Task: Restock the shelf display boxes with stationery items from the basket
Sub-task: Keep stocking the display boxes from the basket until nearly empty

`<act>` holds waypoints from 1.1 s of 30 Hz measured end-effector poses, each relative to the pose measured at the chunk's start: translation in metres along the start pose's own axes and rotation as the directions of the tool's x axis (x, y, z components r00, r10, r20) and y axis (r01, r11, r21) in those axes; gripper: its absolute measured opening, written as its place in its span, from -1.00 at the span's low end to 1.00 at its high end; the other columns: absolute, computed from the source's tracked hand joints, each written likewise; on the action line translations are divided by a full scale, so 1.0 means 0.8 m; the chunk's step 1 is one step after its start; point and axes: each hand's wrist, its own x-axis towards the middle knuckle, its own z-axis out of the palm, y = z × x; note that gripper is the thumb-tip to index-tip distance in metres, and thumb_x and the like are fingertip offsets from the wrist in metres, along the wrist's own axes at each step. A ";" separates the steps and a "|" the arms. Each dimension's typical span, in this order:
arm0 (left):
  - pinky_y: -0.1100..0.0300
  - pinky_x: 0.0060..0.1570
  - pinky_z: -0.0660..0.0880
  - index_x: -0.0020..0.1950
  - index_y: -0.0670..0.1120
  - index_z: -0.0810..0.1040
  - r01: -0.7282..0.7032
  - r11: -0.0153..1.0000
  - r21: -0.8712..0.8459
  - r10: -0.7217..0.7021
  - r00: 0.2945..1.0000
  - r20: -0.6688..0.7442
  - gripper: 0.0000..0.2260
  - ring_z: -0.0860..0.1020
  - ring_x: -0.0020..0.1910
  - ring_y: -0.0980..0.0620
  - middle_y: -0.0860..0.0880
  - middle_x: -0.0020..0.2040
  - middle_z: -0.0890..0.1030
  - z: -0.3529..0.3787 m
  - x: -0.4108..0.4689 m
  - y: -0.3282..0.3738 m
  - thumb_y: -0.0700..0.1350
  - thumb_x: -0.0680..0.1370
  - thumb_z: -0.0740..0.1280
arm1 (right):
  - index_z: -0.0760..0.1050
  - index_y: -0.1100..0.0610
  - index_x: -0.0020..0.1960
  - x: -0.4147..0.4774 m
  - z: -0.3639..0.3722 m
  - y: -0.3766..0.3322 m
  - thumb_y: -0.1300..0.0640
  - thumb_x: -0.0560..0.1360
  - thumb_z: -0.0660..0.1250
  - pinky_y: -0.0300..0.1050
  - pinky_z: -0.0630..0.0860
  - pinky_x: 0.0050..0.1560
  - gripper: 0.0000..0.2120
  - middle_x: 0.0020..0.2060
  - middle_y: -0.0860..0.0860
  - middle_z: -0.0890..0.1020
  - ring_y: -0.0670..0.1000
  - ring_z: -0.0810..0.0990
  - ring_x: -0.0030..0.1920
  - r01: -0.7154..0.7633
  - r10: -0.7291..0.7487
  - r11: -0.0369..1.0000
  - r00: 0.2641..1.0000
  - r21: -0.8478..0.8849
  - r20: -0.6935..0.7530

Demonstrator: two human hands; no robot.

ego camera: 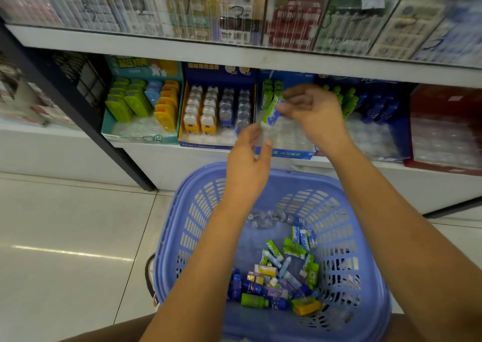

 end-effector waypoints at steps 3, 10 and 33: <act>0.23 0.39 0.18 0.51 -0.14 0.19 -0.155 0.893 0.424 0.065 0.974 0.219 -0.52 0.20 0.49 -0.02 -0.09 0.51 0.25 0.011 0.001 -0.011 -0.11 0.62 0.23 | 0.56 0.28 0.01 0.041 0.005 0.016 0.22 0.41 0.46 -0.40 0.48 -0.14 -0.77 -0.10 0.14 0.65 -0.03 0.61 -0.13 0.055 -0.076 0.965 0.995 -0.256 -0.072; 0.21 0.48 -0.05 0.56 -0.16 0.01 -0.310 0.735 0.603 0.092 0.927 0.363 -0.43 -0.05 0.56 -0.02 -0.08 0.58 0.02 0.010 -0.006 -0.036 -0.12 0.63 0.20 | 0.57 0.30 0.03 0.072 0.025 0.043 0.22 0.44 0.43 -0.37 0.44 -0.08 -0.79 -0.09 0.18 0.66 -0.01 0.59 -0.11 0.171 -0.188 0.901 0.982 -0.398 -0.003; 0.33 0.08 0.41 0.28 -0.10 0.50 -0.276 0.911 0.306 0.242 0.959 0.146 -0.74 0.52 0.14 0.04 -0.06 0.24 0.55 0.004 -0.027 -0.067 -0.10 0.62 0.23 | 0.55 0.15 0.08 0.009 0.012 0.027 0.07 0.49 0.37 -0.15 0.48 -0.16 -0.78 -0.17 0.03 0.58 -0.02 0.54 -0.23 0.173 -0.096 0.790 0.983 -0.588 0.159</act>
